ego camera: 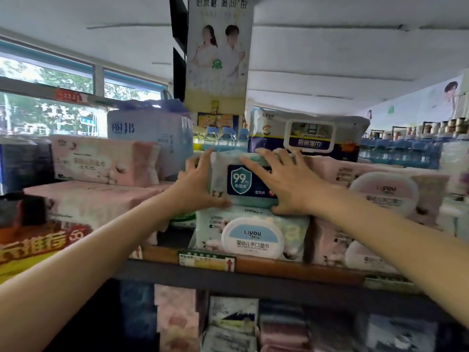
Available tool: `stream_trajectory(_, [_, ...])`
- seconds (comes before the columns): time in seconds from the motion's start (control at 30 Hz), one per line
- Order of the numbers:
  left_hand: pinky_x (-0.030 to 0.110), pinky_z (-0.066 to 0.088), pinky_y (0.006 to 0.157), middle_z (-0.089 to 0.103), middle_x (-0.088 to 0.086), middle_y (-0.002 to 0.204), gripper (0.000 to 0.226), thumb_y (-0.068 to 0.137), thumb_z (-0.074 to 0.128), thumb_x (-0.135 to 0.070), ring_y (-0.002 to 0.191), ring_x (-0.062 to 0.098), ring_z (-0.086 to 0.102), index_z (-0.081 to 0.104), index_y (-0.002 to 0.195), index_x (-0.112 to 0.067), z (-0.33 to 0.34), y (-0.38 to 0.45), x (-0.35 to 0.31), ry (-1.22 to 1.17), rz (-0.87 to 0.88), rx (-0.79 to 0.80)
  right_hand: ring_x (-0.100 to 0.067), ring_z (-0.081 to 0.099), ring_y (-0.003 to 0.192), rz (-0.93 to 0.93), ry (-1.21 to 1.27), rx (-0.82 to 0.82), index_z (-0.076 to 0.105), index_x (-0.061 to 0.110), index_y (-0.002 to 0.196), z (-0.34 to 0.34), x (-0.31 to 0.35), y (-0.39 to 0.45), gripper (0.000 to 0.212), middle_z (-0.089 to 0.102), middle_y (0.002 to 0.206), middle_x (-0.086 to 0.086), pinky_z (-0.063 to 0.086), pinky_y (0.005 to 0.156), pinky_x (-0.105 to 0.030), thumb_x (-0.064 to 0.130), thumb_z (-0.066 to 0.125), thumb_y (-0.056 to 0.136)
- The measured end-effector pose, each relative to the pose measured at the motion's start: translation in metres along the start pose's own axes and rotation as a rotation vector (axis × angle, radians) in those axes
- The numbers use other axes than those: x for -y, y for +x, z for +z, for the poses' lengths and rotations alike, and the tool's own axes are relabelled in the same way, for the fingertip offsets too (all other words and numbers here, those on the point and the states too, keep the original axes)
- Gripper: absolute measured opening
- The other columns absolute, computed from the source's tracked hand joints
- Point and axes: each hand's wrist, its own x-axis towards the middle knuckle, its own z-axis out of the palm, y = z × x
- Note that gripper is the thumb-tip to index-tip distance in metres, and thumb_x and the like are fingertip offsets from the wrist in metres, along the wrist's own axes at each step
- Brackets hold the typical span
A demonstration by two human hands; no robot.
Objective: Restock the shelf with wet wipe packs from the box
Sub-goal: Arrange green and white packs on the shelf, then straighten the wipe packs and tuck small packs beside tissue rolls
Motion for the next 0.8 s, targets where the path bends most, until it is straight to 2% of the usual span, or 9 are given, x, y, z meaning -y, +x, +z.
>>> stream_trajectory(0.07, [0.047, 0.027, 0.114, 0.032, 0.004, 0.148, 0.114, 0.063, 0.082, -0.036, 0.134, 0.025, 0.034, 0.005, 0.147, -0.032, -0.003, -0.011, 0.003, -0.170, -0.114, 0.251, -0.038, 0.010, 0.139, -0.008, 0.005, -0.013, -0.022, 0.035, 0.143, 0.001, -0.001, 0.000, 0.112, -0.003, 0.154, -0.011, 0.008, 0.112, -0.057, 0.044, 0.067, 0.075])
stream_trajectory(0.13, [0.042, 0.028, 0.115, 0.032, 0.000, 0.150, 0.114, 0.064, 0.081, -0.036, 0.133, 0.022, 0.037, 0.004, 0.148, -0.028, 0.000, -0.019, 0.002, -0.126, -0.170, 0.352, -0.038, 0.014, 0.138, -0.018, -0.009, -0.029, -0.020, 0.034, 0.144, 0.000, 0.000, -0.001, 0.110, 0.002, 0.153, -0.013, 0.011, 0.112, -0.056, 0.046, 0.066, 0.075])
stream_trajectory(0.27, [0.037, 0.027, 0.111, 0.032, 0.003, 0.150, 0.106, 0.067, 0.079, -0.033, 0.133, 0.023, 0.035, 0.011, 0.148, -0.021, 0.004, -0.023, -0.003, -0.190, -0.189, 0.249, -0.039, 0.021, 0.133, -0.011, -0.055, -0.042, -0.012, 0.028, 0.147, -0.006, 0.006, -0.003, 0.107, 0.011, 0.150, -0.016, 0.020, 0.108, -0.055, 0.047, 0.065, 0.075])
stream_trajectory(0.37, [0.039, 0.029, 0.110, 0.032, 0.005, 0.150, 0.107, 0.065, 0.080, -0.034, 0.134, 0.025, 0.035, 0.012, 0.148, -0.023, 0.006, -0.017, 0.000, -0.211, -0.198, 0.228, -0.039, 0.023, 0.132, -0.001, -0.065, -0.047, -0.010, 0.028, 0.147, -0.008, 0.003, -0.007, 0.106, 0.012, 0.150, -0.015, 0.023, 0.107, -0.054, 0.046, 0.065, 0.075])
stream_trajectory(0.53, [0.042, 0.049, 0.096, 0.049, 0.009, 0.133, 0.092, 0.059, 0.085, -0.029, 0.110, 0.024, 0.054, 0.030, 0.133, -0.026, 0.014, -0.004, 0.006, -0.333, -0.228, 0.111, -0.037, 0.027, 0.129, 0.029, -0.055, -0.044, -0.006, 0.030, 0.146, -0.012, -0.008, -0.014, 0.103, 0.015, 0.147, -0.012, 0.028, 0.104, -0.049, 0.049, 0.064, 0.073])
stream_trajectory(0.63, [0.041, 0.049, 0.097, 0.047, 0.008, 0.134, 0.092, 0.061, 0.083, -0.032, 0.113, 0.025, 0.054, 0.028, 0.134, -0.022, 0.017, -0.004, 0.008, -0.292, -0.233, 0.149, -0.037, 0.028, 0.127, 0.038, -0.041, -0.015, -0.001, 0.031, 0.146, -0.014, -0.003, -0.007, 0.100, 0.016, 0.145, -0.011, 0.029, 0.104, -0.051, 0.048, 0.065, 0.072])
stream_trajectory(0.8, [0.044, 0.046, 0.100, 0.045, 0.009, 0.137, 0.100, 0.059, 0.084, -0.036, 0.117, 0.027, 0.052, 0.024, 0.137, -0.018, 0.020, -0.012, 0.017, -0.382, -0.281, 0.123, -0.037, 0.024, 0.130, 0.000, -0.032, 0.068, 0.001, 0.031, 0.146, -0.034, 0.011, 0.006, 0.099, 0.012, 0.149, -0.012, 0.026, 0.105, -0.052, 0.046, 0.067, 0.074])
